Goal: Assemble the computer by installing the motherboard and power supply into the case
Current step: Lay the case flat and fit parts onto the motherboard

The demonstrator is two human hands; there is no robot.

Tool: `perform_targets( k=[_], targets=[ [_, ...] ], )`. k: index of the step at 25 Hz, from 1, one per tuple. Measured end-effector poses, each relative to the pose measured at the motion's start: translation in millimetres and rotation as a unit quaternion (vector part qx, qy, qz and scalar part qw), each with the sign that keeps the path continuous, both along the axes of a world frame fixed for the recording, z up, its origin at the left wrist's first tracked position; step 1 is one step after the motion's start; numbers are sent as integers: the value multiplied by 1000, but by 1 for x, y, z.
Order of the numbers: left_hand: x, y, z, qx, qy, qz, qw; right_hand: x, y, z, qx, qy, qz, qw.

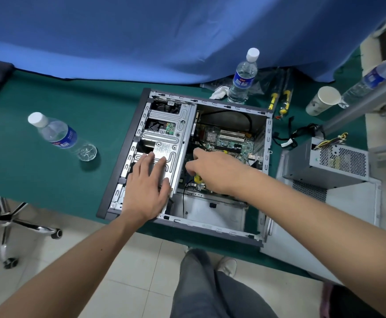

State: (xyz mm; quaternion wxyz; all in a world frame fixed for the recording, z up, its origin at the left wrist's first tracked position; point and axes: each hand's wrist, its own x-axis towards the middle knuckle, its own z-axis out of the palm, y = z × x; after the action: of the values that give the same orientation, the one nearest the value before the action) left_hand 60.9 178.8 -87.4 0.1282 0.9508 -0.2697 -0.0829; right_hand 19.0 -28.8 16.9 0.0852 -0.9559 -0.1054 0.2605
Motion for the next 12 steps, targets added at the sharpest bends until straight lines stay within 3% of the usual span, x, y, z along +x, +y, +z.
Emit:
perform_targets(
  k=[3,5,9,12],
  targets=[
    [-1,0,-2,-7,-5,4,1000,-7,12,-5,-63,-88,-1,994],
    [-3,1,-3,-12,-5,4,1000,-7,16,-7,-99,-74,-36,992],
    [1,-1,-4,-15,-11,-1,1000,3,-1,-2,-13,37,-51,998],
    [2,0,-7,-18,-12,3,1000,-3,-5,3,3,-5,21,1000]
  ],
)
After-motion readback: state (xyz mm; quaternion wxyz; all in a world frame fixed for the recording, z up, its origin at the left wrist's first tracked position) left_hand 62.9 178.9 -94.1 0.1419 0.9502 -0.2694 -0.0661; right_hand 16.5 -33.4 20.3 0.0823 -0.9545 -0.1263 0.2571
